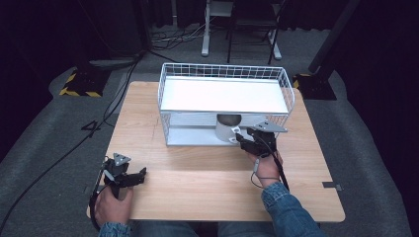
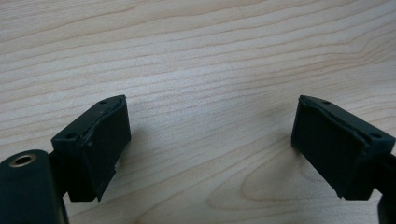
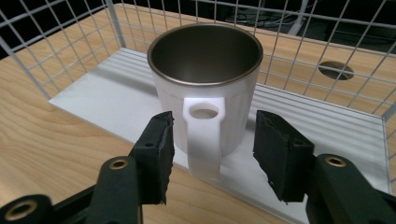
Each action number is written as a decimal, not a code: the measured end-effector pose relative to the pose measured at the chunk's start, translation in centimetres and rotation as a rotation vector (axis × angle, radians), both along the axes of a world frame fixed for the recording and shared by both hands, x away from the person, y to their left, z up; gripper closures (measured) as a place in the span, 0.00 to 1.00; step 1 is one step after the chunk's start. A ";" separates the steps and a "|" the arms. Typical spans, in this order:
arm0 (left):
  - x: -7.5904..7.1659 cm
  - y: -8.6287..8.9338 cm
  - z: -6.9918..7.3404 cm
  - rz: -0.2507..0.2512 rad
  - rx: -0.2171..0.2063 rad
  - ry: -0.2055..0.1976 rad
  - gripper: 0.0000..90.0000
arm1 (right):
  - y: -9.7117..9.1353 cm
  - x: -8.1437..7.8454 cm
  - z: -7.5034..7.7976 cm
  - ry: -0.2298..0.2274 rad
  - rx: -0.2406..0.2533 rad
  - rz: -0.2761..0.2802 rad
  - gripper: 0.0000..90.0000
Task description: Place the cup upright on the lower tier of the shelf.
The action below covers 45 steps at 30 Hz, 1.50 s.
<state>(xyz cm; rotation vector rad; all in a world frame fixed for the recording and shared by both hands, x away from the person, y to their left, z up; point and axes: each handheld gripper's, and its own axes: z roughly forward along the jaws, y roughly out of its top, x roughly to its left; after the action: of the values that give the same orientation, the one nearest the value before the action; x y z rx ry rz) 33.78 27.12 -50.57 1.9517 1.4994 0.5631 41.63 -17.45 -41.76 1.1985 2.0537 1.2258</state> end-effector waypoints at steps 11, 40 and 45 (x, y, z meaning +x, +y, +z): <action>0.0 0.0 0.0 0.001 -0.001 -0.001 0.13 | -2.3 -1.9 1.6 0.014 -0.004 0.048 0.46; 0.0 0.0 0.0 -0.002 0.005 -0.003 0.13 | -9.7 -7.0 -0.8 0.150 -0.086 0.039 0.19; 0.0 0.0 0.0 0.002 -0.001 -0.001 0.13 | -11.2 -7.1 -2.1 0.171 -0.076 0.012 0.17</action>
<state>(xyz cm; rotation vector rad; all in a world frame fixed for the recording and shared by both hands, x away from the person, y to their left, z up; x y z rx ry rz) 33.77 27.10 -50.58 1.9492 1.5004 0.5637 34.53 -28.66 -43.90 1.2969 2.2118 1.0731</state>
